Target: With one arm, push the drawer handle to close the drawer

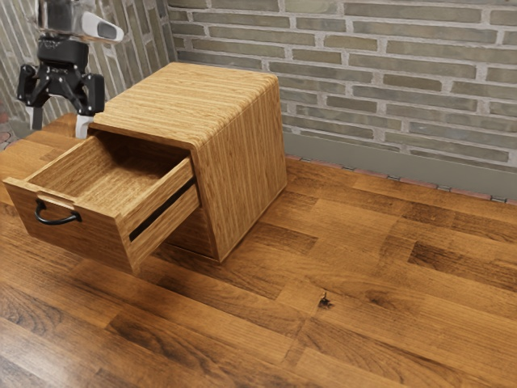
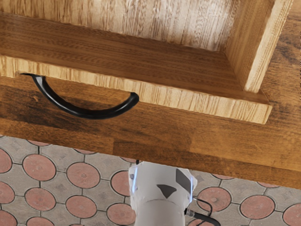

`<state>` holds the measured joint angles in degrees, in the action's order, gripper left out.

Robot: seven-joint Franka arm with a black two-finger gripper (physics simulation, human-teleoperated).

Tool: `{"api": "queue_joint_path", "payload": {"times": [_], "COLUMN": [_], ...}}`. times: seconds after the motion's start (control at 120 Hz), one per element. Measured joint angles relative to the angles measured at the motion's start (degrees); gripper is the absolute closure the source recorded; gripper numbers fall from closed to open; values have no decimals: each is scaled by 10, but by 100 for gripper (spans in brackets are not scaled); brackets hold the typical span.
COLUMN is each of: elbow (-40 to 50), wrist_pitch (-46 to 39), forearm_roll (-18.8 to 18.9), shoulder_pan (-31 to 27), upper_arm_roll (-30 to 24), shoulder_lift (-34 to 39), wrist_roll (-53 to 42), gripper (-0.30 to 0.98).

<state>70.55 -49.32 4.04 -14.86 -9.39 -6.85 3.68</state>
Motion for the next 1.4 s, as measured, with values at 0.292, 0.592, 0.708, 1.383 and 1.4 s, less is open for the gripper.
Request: {"api": "queue_joint_path", "payload": {"times": [0.292, 0.592, 0.708, 1.383, 1.4], "elbow": [-26, 430, 688, 768, 767], "wrist_pitch": [-189, -241, -320, -542, -545], "forearm_roll": [8, -61, -72, -15, -14], "shoulder_pan": [-11, 34, 31, 16, 16], "upper_arm_roll": [-10, -22, 2, 107, 108], "shoulder_lift": [20, 442, 610, 547, 542], "wrist_roll": [30, 61, 55, -110, -113], "gripper": [0, 0, 4, 76, 76]}}
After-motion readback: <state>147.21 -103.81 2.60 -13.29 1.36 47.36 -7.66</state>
